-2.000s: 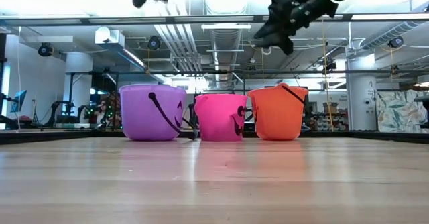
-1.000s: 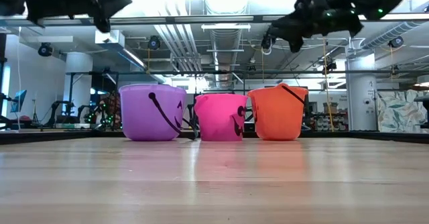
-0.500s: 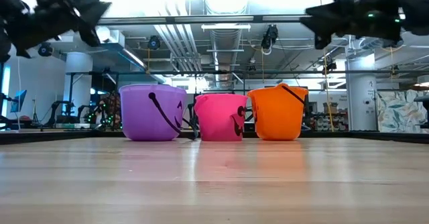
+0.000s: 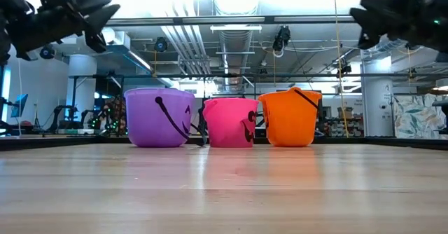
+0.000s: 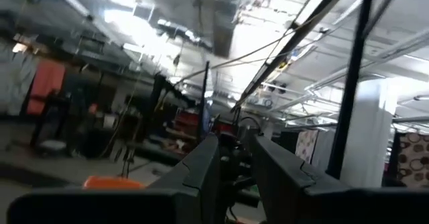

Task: Sort candy by brand, put in halloween buckets
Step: Return to Home Position

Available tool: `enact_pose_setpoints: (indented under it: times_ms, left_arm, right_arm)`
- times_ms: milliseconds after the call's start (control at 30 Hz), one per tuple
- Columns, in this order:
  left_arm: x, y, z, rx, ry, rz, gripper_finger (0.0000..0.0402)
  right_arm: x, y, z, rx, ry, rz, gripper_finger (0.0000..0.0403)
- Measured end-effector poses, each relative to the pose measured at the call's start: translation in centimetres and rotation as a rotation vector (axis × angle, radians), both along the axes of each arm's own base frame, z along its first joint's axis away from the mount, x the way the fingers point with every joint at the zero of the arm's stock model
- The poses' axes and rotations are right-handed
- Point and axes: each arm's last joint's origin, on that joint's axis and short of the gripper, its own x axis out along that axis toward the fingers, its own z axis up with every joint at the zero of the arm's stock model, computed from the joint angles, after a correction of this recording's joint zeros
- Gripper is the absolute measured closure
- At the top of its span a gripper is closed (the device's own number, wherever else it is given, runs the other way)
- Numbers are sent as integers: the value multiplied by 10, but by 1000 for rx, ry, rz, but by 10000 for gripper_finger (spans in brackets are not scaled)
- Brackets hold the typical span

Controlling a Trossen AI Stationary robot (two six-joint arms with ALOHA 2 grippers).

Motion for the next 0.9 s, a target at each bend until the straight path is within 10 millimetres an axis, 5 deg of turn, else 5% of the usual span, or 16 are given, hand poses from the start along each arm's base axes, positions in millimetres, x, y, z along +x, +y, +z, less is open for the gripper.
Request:
enact_pose_setpoints:
  times_ms: [533, 733, 900]
  left_arm:
    - [7, 9, -9, -92, 66, 4, 326]
    - [8, 11, -11, -109, 78, 4, 326]
    - [9, 13, -13, -131, 91, 9, 326]
  right_arm:
    - [3, -4, -26, 107, 150, -69, 264]
    - [2, 17, -23, 57, 80, -67, 264]
    - [9, 20, -36, 65, 162, -451, 264]
